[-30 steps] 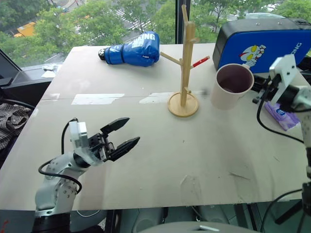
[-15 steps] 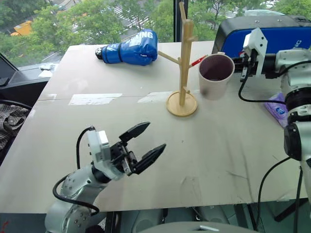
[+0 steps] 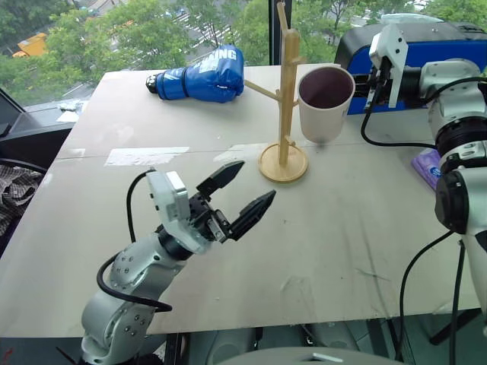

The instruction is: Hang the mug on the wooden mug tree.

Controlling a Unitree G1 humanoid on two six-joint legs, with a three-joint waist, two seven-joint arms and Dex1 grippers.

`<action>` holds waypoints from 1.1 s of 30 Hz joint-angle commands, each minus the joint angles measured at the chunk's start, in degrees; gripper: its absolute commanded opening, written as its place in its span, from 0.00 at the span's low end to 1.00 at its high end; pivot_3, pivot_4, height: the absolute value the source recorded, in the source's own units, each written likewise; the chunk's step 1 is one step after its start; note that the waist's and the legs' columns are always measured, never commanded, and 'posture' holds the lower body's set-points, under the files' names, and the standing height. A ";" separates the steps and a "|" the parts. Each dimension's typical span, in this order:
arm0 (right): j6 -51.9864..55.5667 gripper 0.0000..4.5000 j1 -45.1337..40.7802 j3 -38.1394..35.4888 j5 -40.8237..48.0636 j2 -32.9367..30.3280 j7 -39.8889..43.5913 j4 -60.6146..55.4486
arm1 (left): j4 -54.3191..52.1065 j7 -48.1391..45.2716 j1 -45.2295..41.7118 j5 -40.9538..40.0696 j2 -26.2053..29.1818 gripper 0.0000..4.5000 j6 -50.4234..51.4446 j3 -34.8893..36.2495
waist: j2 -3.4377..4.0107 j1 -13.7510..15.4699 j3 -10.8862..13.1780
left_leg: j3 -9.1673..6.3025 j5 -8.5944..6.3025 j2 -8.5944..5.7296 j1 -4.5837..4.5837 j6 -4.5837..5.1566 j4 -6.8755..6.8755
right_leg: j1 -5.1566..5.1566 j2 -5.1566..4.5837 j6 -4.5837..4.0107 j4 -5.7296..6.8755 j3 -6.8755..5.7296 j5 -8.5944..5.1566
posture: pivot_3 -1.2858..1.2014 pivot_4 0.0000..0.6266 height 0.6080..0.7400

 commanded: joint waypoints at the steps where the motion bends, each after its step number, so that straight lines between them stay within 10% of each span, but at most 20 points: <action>1: -0.43 0.01 -2.47 -1.40 -0.59 0.28 -1.11 -0.04 | 1.26 -3.22 0.83 -1.68 1.19 1.00 -2.46 4.16 | 0.01 0.03 0.01 | -0.01 0.01 0.00 0.00 -0.01 0.00 | 0.00 0.00 0.00 0.01 0.00 0.00 | 0.52 0.24 1.00; 13: 1.85 0.01 -3.09 1.05 -6.20 4.77 -0.89 0.94 | 11.62 -20.67 12.29 -3.56 0.33 1.00 -13.13 14.16 | 0.04 -1.18 0.02 | 0.04 0.01 0.00 -0.01 -0.01 -0.02 | -0.03 -0.02 0.00 -0.02 -0.01 0.00 | 0.52 0.24 1.00; 21: 0.19 0.68 -1.65 -1.63 -5.53 1.03 -4.35 -0.67 | 13.55 -24.93 14.74 -3.39 -1.11 1.00 -16.36 14.57 | 0.06 -0.82 0.04 | -0.03 0.01 -0.01 -0.02 -0.01 -0.01 | -0.01 -0.05 0.00 0.00 0.02 0.00 | 0.52 0.24 1.00; 33: 9.13 0.68 20.34 -10.56 4.09 -15.73 -0.56 -24.30 | 14.89 -23.76 10.39 -2.34 0.10 1.00 -13.54 10.81 | 0.04 -0.66 0.02 | -0.02 0.00 0.01 -0.12 0.01 0.05 | -0.02 -0.06 0.00 -0.01 0.01 0.00 | 0.52 0.24 1.00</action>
